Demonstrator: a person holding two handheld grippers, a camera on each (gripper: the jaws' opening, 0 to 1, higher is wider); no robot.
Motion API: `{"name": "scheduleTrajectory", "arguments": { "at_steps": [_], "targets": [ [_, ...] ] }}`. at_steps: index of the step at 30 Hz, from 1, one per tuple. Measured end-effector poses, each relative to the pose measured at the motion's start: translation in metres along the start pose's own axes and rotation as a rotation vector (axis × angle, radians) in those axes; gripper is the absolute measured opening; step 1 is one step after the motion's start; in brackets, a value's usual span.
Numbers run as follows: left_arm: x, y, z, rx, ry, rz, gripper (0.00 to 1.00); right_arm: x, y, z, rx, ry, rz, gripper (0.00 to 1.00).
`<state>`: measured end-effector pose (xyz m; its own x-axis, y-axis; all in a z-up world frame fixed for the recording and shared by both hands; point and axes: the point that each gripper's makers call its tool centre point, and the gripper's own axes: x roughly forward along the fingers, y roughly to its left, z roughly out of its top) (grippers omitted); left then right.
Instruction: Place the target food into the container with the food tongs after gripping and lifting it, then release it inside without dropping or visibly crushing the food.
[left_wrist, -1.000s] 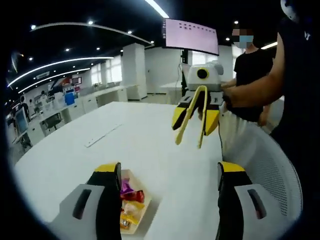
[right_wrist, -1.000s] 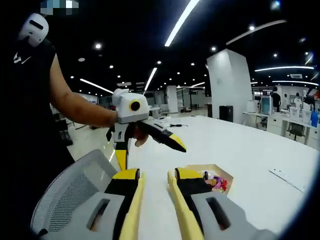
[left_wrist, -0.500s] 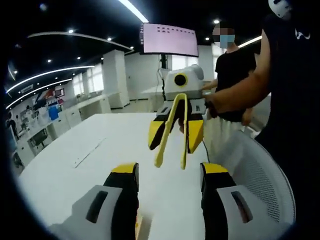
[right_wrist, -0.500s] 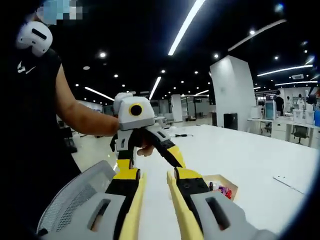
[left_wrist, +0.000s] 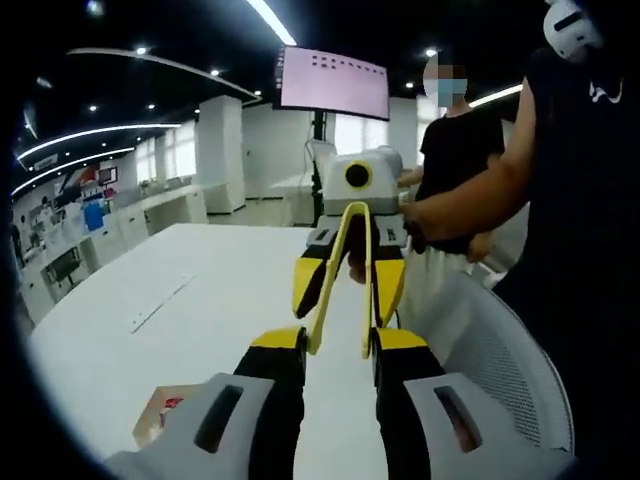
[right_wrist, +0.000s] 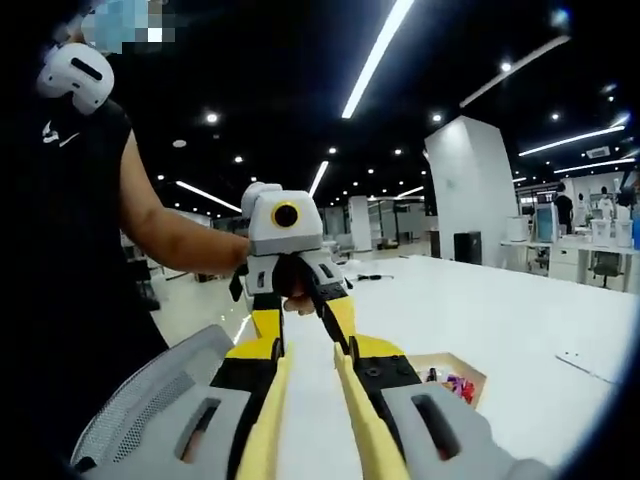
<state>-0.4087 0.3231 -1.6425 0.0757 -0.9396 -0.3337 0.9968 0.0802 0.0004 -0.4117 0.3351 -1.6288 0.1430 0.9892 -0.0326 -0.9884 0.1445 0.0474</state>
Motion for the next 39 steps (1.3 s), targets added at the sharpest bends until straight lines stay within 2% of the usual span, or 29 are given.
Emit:
{"name": "scheduleTrajectory", "arguments": {
  "at_steps": [6,8,9,13,17,19,22,24,27,31,33,35,36,39],
  "targets": [
    [0.001,-0.002,-0.001,0.015,0.012,0.007,0.13,0.0,0.001,-0.002,0.021,0.005,-0.003,0.23],
    [0.002,0.0,-0.004,0.045,0.04,0.018,0.05,0.001,-0.002,-0.007,0.022,0.044,-0.023,0.2],
    [0.001,0.002,-0.009,0.052,0.075,0.028,0.03,0.003,-0.001,-0.008,0.025,0.055,-0.022,0.2],
    [0.0,0.002,-0.005,0.053,0.062,0.031,0.01,-0.002,-0.009,-0.006,0.028,0.041,-0.055,0.33],
    [-0.006,0.007,-0.006,0.076,0.08,0.059,0.0,-0.012,-0.014,-0.004,0.028,0.059,-0.076,0.35],
    [-0.011,0.012,-0.009,0.116,0.106,0.083,0.0,-0.02,-0.019,-0.004,0.022,0.074,-0.103,0.36],
    [-0.015,0.015,-0.01,0.116,0.115,0.103,0.0,-0.033,-0.027,-0.007,0.003,0.092,-0.151,0.38],
    [-0.019,0.016,-0.013,0.108,0.115,0.109,0.0,-0.042,-0.027,-0.014,0.004,0.124,-0.158,0.35],
    [-0.021,0.012,-0.027,0.123,0.147,0.105,0.0,-0.049,-0.023,-0.025,0.012,0.161,-0.166,0.24],
    [-0.021,0.007,-0.046,0.135,0.184,0.113,0.0,-0.053,-0.017,-0.039,0.022,0.172,-0.183,0.24],
    [-0.021,0.004,-0.056,0.138,0.189,0.12,0.0,-0.056,-0.013,-0.054,-0.011,0.207,-0.18,0.19],
    [-0.02,0.006,-0.064,0.148,0.175,0.143,0.0,-0.055,-0.01,-0.063,-0.008,0.197,-0.181,0.18],
    [-0.017,0.002,-0.073,0.126,0.181,0.123,0.0,-0.054,-0.009,-0.066,-0.003,0.199,-0.181,0.18],
    [-0.013,0.0,-0.088,0.137,0.215,0.126,0.0,-0.05,-0.007,-0.085,0.003,0.253,-0.181,0.18]
  ]
}}
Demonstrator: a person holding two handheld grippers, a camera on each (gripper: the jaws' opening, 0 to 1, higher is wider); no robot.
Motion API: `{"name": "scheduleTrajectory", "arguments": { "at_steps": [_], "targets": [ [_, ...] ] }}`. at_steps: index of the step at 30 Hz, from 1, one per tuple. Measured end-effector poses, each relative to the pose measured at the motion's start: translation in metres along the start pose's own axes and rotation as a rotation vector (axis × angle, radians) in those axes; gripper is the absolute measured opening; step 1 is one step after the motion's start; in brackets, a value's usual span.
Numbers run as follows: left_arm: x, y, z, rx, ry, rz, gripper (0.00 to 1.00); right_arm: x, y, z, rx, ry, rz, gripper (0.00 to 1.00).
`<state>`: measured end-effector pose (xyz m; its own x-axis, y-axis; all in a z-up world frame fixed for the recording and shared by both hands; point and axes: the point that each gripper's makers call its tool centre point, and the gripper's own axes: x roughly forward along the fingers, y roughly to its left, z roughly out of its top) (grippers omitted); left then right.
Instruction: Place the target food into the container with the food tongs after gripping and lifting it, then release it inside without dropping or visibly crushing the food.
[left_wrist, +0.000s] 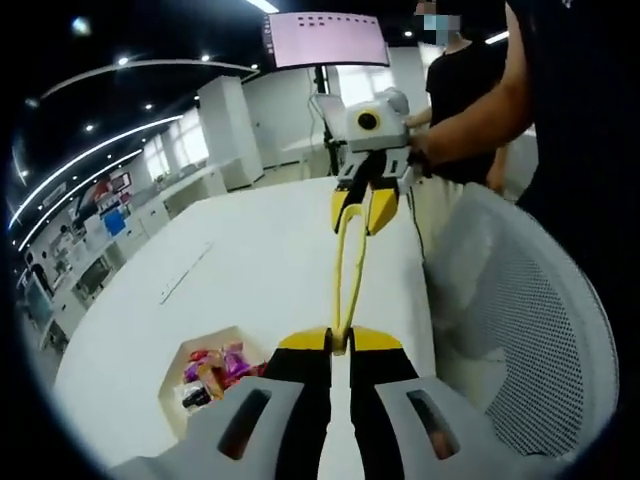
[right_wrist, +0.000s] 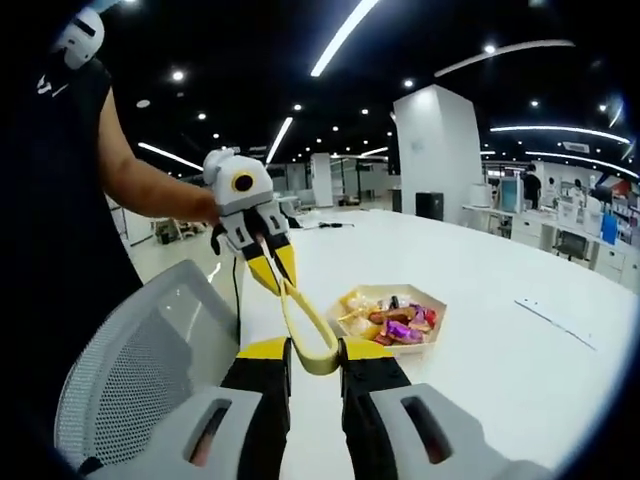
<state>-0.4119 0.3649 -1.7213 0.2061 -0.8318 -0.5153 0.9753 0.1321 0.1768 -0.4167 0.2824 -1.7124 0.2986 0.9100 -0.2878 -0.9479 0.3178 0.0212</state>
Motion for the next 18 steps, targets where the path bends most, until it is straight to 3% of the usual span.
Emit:
{"name": "scheduleTrajectory", "arguments": {
  "at_steps": [6,8,9,10,15,18],
  "targets": [
    [0.009,-0.005,-0.018,0.023,0.047,-0.006,0.0,0.007,0.001,-0.022,0.007,0.049,-0.005,0.18],
    [0.014,-0.005,-0.032,0.084,0.114,-0.009,0.0,0.01,0.002,-0.035,-0.002,0.085,-0.002,0.17],
    [0.017,-0.006,-0.033,0.071,0.107,-0.012,0.0,0.012,0.002,-0.047,0.0,0.131,0.001,0.17],
    [0.02,-0.006,-0.039,0.082,0.125,-0.014,0.0,0.016,0.002,-0.049,0.005,0.122,0.0,0.17],
    [0.037,-0.013,-0.066,0.043,0.171,-0.041,0.0,0.025,0.002,-0.084,0.008,0.219,0.003,0.16],
    [0.041,-0.014,-0.075,0.026,0.192,-0.046,0.0,0.029,0.001,-0.093,0.004,0.228,0.009,0.16]
  ]
}}
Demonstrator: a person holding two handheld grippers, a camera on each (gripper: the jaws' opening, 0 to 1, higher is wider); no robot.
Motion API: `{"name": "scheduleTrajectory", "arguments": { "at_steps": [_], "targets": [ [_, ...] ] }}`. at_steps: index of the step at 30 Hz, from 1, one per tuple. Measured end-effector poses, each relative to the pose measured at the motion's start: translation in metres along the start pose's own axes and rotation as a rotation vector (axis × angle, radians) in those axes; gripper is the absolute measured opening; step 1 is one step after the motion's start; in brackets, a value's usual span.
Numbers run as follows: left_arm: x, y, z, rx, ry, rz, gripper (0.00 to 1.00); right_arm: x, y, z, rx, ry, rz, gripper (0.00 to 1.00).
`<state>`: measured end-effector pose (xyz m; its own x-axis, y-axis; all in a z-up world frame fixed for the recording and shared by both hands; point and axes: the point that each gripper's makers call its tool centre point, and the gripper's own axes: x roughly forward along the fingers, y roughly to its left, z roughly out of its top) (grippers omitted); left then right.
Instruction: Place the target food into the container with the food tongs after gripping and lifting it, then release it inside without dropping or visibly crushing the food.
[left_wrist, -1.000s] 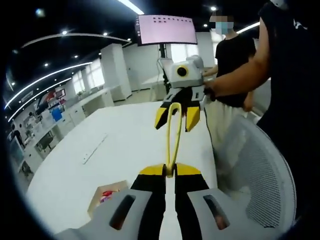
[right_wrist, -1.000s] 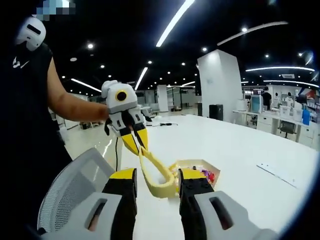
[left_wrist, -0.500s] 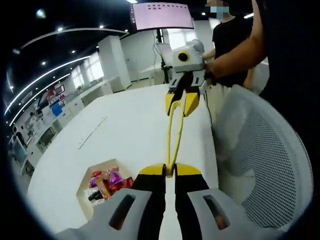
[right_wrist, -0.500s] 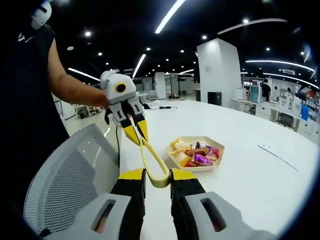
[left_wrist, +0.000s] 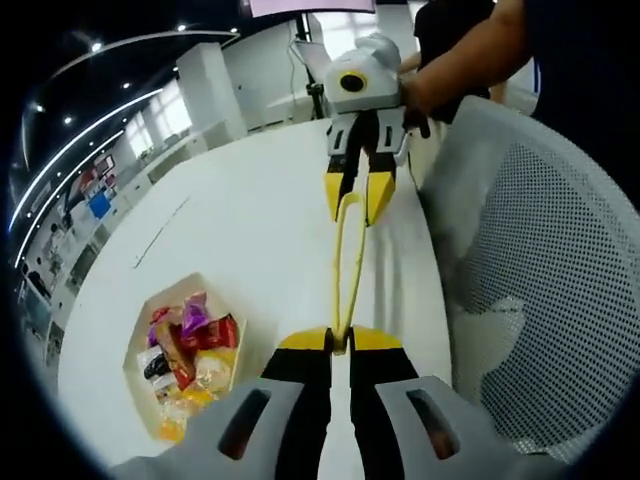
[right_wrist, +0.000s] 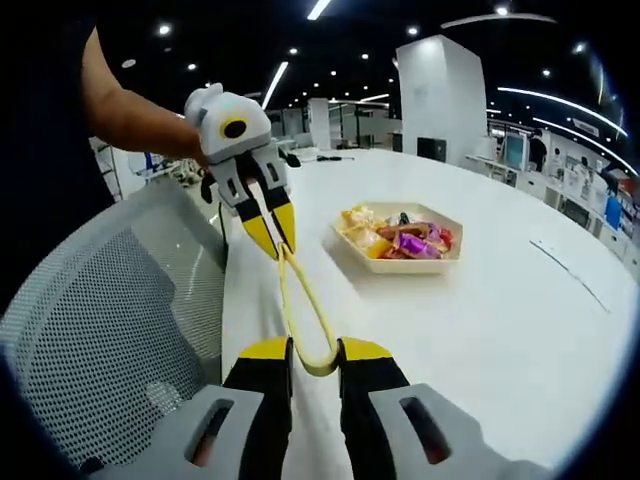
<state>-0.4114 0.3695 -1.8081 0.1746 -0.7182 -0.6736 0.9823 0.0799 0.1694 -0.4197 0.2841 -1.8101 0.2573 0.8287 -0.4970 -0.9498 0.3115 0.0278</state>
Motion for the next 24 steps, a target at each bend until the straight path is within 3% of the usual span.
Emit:
{"name": "scheduleTrajectory", "arguments": {
  "at_steps": [9,13,20,24],
  "targets": [
    [0.017,-0.003,-0.018,-0.056,0.053,-0.017,0.0,0.017,-0.007,-0.028,0.042,0.08,-0.003,0.17],
    [0.022,-0.007,-0.026,-0.022,0.109,-0.022,0.01,0.021,-0.004,-0.033,0.028,0.11,0.005,0.16],
    [0.026,-0.009,-0.031,-0.023,0.151,-0.025,0.01,0.021,-0.003,-0.037,-0.008,0.151,-0.012,0.16],
    [0.027,-0.01,-0.031,-0.018,0.178,-0.045,0.08,0.021,-0.003,-0.038,-0.024,0.193,-0.015,0.16]
  ]
}}
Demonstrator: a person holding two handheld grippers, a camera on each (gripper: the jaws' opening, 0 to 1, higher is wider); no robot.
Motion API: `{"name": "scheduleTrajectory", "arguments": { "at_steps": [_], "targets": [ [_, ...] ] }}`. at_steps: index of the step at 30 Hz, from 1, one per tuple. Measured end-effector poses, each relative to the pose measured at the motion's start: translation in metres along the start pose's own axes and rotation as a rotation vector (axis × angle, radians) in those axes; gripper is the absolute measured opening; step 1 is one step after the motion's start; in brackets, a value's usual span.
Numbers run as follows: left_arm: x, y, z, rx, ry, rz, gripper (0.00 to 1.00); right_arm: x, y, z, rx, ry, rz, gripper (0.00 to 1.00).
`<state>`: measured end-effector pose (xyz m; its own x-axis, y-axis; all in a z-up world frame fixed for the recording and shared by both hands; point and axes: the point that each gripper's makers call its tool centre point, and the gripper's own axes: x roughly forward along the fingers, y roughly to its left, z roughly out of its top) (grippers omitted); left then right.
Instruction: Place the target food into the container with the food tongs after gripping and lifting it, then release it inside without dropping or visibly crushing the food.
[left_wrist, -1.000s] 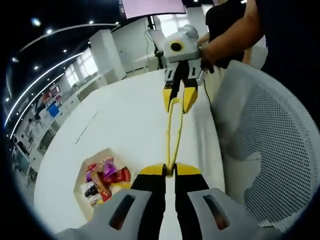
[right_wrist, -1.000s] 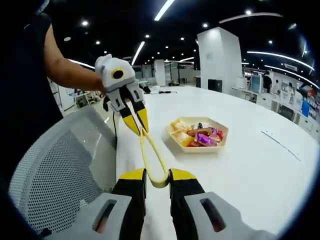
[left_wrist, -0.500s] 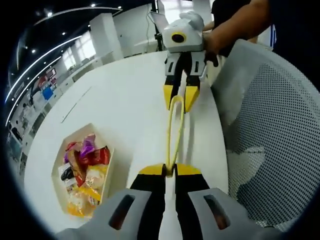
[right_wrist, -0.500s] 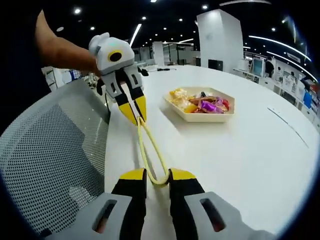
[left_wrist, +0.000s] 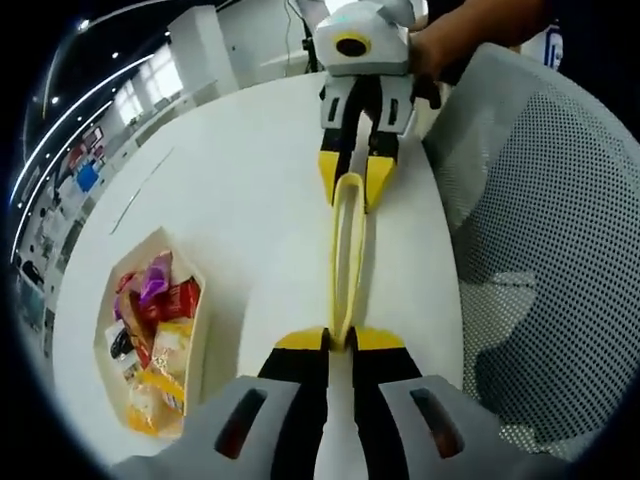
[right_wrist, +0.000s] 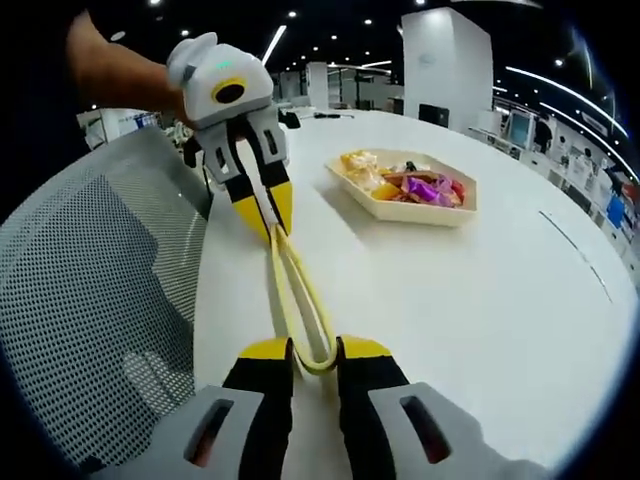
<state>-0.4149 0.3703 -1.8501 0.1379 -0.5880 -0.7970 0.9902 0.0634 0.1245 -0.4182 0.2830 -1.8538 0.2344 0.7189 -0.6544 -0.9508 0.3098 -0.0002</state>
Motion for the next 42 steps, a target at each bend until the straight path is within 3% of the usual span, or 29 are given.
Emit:
{"name": "scheduleTrajectory", "arguments": {
  "at_steps": [8,13,16,18,21,22,23,25,27,28,32,35,37,39,42],
  "targets": [
    [0.001,0.004,-0.001,0.005,0.025,0.022,0.17,-0.004,-0.002,0.0,-0.055,0.044,-0.029,0.21],
    [0.003,0.007,0.002,0.044,0.018,0.045,0.27,-0.005,-0.004,-0.002,-0.051,0.048,-0.027,0.2],
    [0.003,0.006,0.002,0.02,0.013,0.036,0.33,-0.005,-0.004,-0.001,-0.037,0.04,-0.018,0.22],
    [0.0,0.007,0.003,0.012,-0.003,0.048,0.43,-0.007,-0.005,0.001,-0.026,0.029,-0.022,0.25],
    [-0.015,0.009,0.017,-0.073,-0.098,0.065,0.56,-0.018,-0.016,0.013,0.025,-0.019,-0.065,0.31],
    [-0.022,0.011,0.026,-0.107,-0.155,0.073,0.58,-0.027,-0.025,0.02,0.036,-0.044,-0.105,0.34],
    [-0.037,0.018,0.039,-0.149,-0.242,0.105,0.61,-0.034,-0.031,0.025,0.046,-0.065,-0.133,0.39],
    [-0.066,0.035,0.05,-0.215,-0.367,0.189,0.7,-0.053,-0.043,0.035,0.085,-0.134,-0.196,0.47],
    [-0.085,0.045,0.049,-0.29,-0.436,0.234,0.83,-0.068,-0.051,0.036,0.121,-0.158,-0.241,0.56],
    [-0.092,0.05,0.044,-0.315,-0.454,0.257,0.88,-0.079,-0.058,0.033,0.13,-0.162,-0.287,0.6],
    [-0.117,0.069,0.0,-0.413,-0.454,0.382,1.0,-0.106,-0.068,0.018,0.208,-0.211,-0.364,0.79],
    [-0.132,0.068,-0.026,-0.485,-0.484,0.422,1.0,-0.121,-0.072,-0.008,0.23,-0.217,-0.45,1.0],
    [-0.146,0.07,-0.04,-0.498,-0.533,0.481,1.0,-0.132,-0.071,-0.026,0.285,-0.224,-0.486,1.0],
    [-0.153,0.066,-0.054,-0.485,-0.529,0.518,1.0,-0.141,-0.069,-0.037,0.304,-0.232,-0.511,1.0],
    [-0.157,0.062,-0.073,-0.532,-0.524,0.532,1.0,-0.149,-0.066,-0.047,0.329,-0.241,-0.533,1.0]
  ]
}}
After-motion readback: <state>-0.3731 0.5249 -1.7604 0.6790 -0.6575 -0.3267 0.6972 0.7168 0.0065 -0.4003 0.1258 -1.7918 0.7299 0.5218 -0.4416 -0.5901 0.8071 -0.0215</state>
